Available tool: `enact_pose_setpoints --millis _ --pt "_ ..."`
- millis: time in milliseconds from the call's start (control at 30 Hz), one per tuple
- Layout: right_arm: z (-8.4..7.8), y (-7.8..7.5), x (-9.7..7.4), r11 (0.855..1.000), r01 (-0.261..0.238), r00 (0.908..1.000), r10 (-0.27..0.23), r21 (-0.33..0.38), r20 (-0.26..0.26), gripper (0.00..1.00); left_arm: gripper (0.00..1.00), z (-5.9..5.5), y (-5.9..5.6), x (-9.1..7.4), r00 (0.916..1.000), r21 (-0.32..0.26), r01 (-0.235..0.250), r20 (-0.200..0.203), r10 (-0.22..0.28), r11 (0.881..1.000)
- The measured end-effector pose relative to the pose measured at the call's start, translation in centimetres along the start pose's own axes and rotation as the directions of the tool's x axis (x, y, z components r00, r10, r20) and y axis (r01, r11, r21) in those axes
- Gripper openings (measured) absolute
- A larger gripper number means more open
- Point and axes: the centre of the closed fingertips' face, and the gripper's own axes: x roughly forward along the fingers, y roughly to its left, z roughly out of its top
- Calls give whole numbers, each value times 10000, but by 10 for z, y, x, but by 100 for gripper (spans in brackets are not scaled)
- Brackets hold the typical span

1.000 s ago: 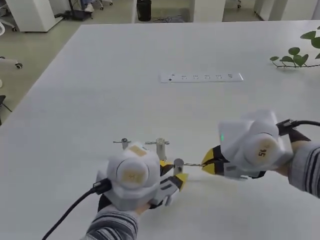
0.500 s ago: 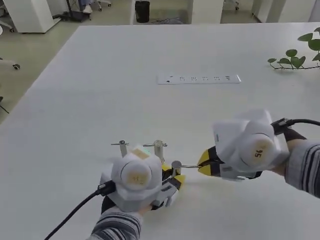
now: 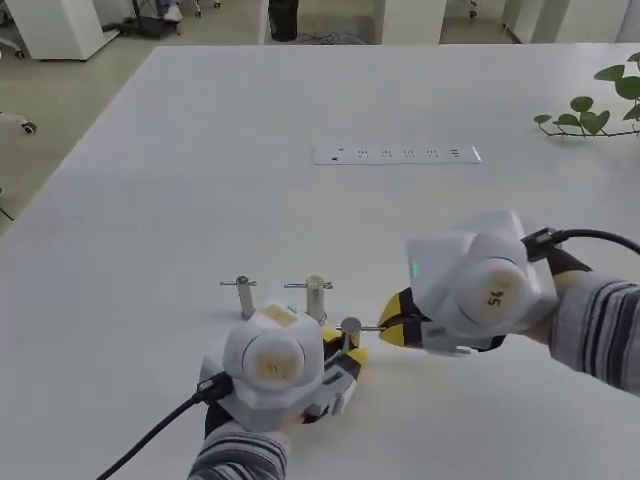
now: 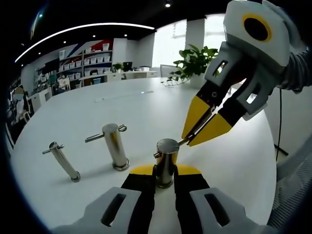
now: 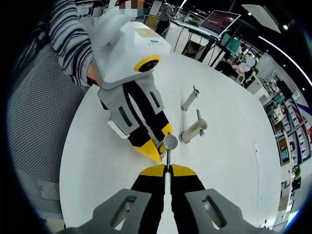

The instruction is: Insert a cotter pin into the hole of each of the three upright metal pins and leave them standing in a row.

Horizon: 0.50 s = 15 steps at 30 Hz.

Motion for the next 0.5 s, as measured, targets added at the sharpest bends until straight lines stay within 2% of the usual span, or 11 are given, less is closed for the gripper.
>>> enact_pose_setpoints --millis 500 --pt "11 -1 7 10000 7 9997 -6 -27 244 0 11 -2 1 0 9998 -367 -218 23 219 9991"
